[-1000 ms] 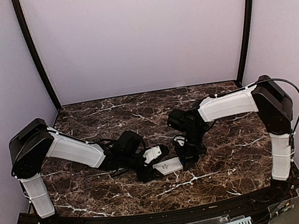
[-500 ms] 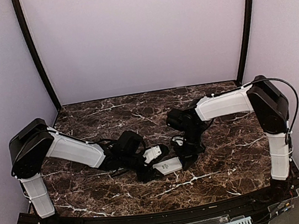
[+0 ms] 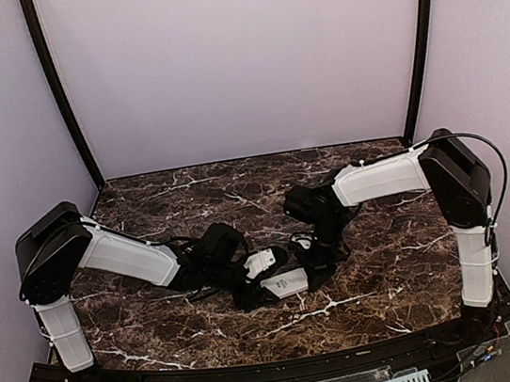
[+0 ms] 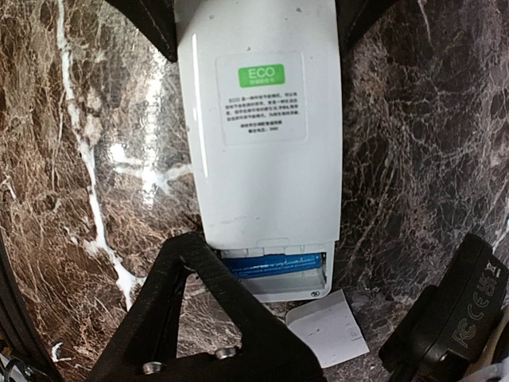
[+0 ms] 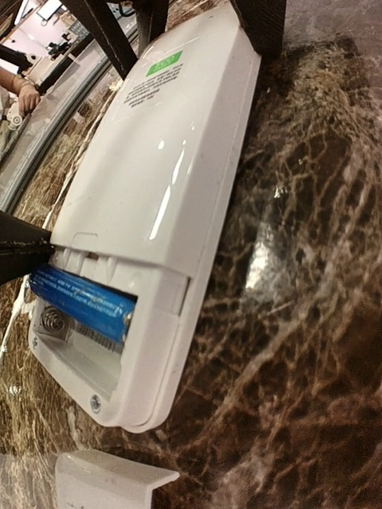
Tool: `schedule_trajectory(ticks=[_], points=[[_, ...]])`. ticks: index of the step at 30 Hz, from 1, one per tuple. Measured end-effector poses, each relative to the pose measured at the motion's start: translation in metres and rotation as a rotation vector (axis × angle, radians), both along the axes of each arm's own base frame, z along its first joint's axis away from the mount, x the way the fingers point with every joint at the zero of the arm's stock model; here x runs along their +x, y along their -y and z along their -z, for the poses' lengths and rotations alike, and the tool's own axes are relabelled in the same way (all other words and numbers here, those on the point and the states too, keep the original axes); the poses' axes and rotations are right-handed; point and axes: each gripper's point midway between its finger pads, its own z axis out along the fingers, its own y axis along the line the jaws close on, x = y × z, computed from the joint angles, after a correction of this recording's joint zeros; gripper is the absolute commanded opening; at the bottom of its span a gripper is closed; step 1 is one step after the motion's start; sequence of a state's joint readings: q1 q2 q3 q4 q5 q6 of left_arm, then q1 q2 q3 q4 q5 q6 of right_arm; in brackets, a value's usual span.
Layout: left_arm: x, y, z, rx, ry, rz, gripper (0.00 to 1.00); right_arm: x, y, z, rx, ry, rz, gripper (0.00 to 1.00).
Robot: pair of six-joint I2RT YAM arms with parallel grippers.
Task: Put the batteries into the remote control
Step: Press the battery in the battery compartment.
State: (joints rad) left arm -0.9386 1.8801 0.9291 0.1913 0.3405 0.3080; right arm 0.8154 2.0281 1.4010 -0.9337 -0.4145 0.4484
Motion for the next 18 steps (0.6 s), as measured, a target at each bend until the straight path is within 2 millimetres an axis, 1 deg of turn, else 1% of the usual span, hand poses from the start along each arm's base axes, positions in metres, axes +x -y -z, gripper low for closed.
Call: schedule_trajectory(ticks=[7, 18], points=[[0.0, 0.0, 0.0, 0.001, 0.002, 0.001, 0.28, -0.007, 0.001, 0.008, 0.028, -0.016, -0.021, 0.0], [0.0, 0.0, 0.0, 0.001, 0.002, 0.003, 0.29, -0.012, -0.007, 0.003, 0.064, 0.015, -0.083, 0.0]])
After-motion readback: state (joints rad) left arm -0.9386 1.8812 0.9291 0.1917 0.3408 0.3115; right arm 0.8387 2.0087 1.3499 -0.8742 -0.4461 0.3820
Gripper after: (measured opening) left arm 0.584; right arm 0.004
